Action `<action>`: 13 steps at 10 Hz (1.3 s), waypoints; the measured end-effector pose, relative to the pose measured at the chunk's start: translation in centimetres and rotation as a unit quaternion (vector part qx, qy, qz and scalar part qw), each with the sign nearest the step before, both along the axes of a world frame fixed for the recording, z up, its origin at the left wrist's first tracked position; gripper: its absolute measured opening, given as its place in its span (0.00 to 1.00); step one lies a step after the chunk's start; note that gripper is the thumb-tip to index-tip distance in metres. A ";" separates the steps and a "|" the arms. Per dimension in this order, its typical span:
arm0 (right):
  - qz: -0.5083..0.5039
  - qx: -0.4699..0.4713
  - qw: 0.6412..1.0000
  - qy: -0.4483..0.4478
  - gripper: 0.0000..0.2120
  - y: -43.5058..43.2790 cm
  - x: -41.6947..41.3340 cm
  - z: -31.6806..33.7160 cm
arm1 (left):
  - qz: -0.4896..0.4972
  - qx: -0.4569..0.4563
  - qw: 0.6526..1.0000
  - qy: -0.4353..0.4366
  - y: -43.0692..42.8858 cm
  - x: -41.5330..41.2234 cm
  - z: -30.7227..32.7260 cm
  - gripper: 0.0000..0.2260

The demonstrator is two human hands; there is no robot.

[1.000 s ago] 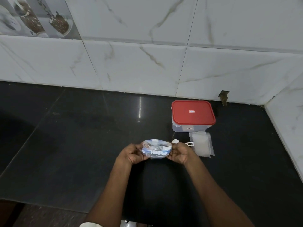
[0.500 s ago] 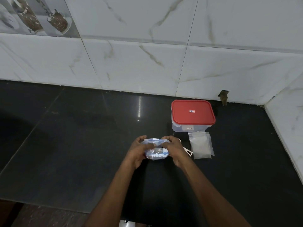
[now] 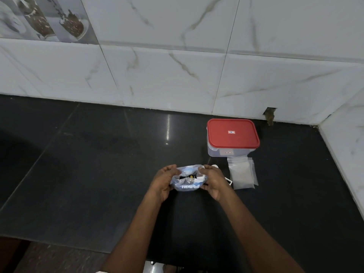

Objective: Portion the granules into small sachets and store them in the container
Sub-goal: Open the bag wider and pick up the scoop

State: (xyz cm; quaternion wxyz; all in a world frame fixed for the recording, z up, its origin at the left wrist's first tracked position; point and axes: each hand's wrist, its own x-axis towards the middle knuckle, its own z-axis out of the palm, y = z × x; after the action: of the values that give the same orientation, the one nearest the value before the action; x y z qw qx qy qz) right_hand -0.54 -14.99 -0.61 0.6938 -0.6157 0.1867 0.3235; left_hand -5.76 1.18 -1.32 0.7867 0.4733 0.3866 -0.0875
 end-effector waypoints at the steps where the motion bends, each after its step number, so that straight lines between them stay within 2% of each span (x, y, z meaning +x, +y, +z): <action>1: 0.000 0.049 0.999 -0.006 0.17 0.3 -0.5 -0.3 | 0.012 -0.011 1.000 -0.017 -0.7 0.0 -0.4 0.15; 2: -0.037 0.061 0.997 -0.001 0.23 0.2 -0.8 -0.5 | 0.048 -0.065 0.997 -0.012 -0.5 0.1 -0.8 0.10; 3: -0.031 0.095 0.995 0.000 0.26 -0.4 -1.0 -0.1 | 0.098 -0.149 0.984 -0.005 0.1 0.1 -0.9 0.06; 4: -0.005 0.131 0.991 -0.024 0.26 -0.8 -1.6 0.1 | 0.137 -0.162 0.976 -0.049 0.4 0.2 -0.8 0.08; 5: 0.053 0.041 0.993 -0.094 0.19 -0.8 -1.8 0.0 | 0.074 -0.069 0.990 -0.101 0.1 0.0 -0.8 0.12; 6: 0.170 -0.208 0.919 -0.288 0.10 -0.7 -2.2 -0.3 | -0.109 0.140 0.976 -0.124 0.0 -0.6 -0.7 0.23; 7: 0.210 -0.311 0.854 -0.360 0.14 -0.7 -2.7 -0.3 | -0.170 0.244 0.945 -0.134 0.2 -0.8 -0.4 0.23; 8: 0.267 -0.390 0.774 -0.422 0.20 -0.6 -3.4 -0.5 | -0.208 0.375 0.895 -0.121 0.5 -1.6 0.7 0.19; 9: 0.288 -0.410 0.751 -0.431 0.16 -0.7 -3.3 -0.6 | -0.227 0.456 0.849 -0.141 0.2 -2.1 0.9 0.17; 10: 0.291 -0.400 0.777 -0.389 0.17 -0.5 -3.1 -0.5 | -0.198 0.480 0.841 -0.153 -1.3 -2.4 0.5 0.11; 11: 0.283 -0.401 0.793 -0.359 0.25 -0.1 -3.1 -0.9 | -0.151 0.481 0.856 -0.113 -2.4 -2.1 0.2 0.08; 12: 0.282 -0.450 0.768 -0.358 0.23 0.5 -3.0 -1.1 | -0.119 0.539 0.830 -0.078 -3.2 -1.8 -0.5 0.03; 13: 0.260 -0.461 0.766 -0.366 0.17 0.6 -2.8 -1.0 | -0.154 0.550 0.816 -0.095 -3.2 -1.7 -0.9 0.03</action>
State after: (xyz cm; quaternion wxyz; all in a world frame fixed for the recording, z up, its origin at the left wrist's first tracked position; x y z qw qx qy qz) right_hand -3.31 -14.41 -1.57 0.2318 -0.9580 -0.1219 0.1168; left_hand -7.44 -2.04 -2.25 0.4048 0.8861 0.2164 0.0650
